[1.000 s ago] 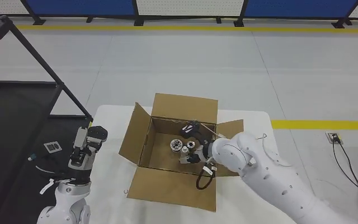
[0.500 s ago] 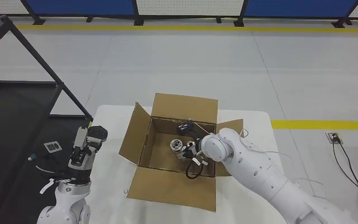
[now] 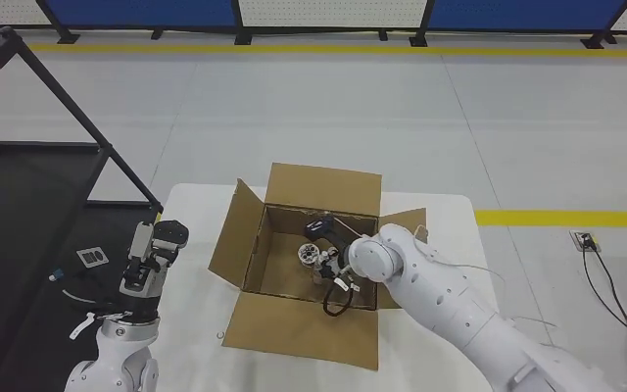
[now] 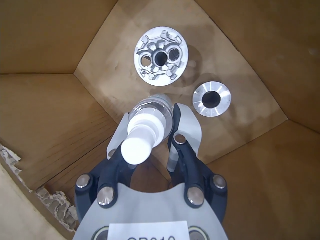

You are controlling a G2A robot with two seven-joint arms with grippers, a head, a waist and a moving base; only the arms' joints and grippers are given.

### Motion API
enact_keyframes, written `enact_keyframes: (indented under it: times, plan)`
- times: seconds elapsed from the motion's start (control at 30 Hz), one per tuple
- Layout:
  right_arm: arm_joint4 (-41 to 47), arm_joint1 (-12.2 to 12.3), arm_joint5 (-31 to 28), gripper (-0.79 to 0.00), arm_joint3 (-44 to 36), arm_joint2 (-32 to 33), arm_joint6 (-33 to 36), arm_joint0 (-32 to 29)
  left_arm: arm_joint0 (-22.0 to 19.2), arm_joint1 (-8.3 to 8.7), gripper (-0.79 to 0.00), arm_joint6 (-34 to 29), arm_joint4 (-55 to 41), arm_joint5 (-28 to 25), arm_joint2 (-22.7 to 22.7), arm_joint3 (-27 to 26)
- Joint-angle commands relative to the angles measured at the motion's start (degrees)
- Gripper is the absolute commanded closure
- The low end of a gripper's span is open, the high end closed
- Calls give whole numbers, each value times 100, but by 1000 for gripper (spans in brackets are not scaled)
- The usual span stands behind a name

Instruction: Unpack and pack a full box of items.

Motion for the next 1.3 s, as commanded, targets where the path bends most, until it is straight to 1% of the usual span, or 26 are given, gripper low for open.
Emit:
enact_keyframes:
  times: [0.0, 0.13, 0.23, 0.33, 0.43, 0.53, 0.67, 0.77, 0.87, 0.97, 1.03, 1.13, 1.27]
  plan:
    - [0, -9, -48, 0, -13, 37, 12, -6, 0, 0, -785, 0, 0, 0, 0, 0]
    - [84, 6, -237, 0, -88, 193, 26, -26, 0, 0, -785, 0, 0, 0, 0, 0]
    - [170, 89, -377, 0, -296, 444, 90, -34, 0, 0, -785, 0, 0, 0, 0, 0]
    - [96, 272, -414, 0, -785, 842, 177, -111, 0, 0, -785, 0, 0, 0, 0, 0]
    - [-242, 560, -217, 0, -1630, 1426, 373, -381, 0, 0, -785, 0, 0, 0, 0, 0]
    - [-535, 902, -41, 0, -2849, 2262, 566, -1031, 0, 0, -785, 0, 0, 0, 0, 0]
    - [-933, 1284, 204, 0, -4511, 3539, 806, -2172, 0, 0, -785, 0, 0, 0, 0, 0]
    - [-1196, 1462, 423, 0, -5439, 4460, 779, -2922, 0, 0, -785, 0, 0, 0, 0, 0]
    - [-1253, 1571, 593, 0, -6003, 5337, 630, -3512, 0, 0, -785, 0, 0, 0, 0, 0]
    - [-1209, 1633, 741, 0, -6336, 6084, 391, -4014, 0, 0, -785, 0, 0, 0, 0, 0]
    - [-1458, 1665, 971, 0, -6421, 6473, 272, -4305, 0, 0, -785, 0, 0, 0, 0, 0]
    - [-1488, 1690, 1105, 0, -6374, 6773, 274, -4564, 0, 0, -785, 0, 0, 0, 0, 0]
    - [-1495, 1717, 1178, 0, -5863, 6983, 243, -4619, 0, 0, -785, 0, 0, 0, 0, 0]
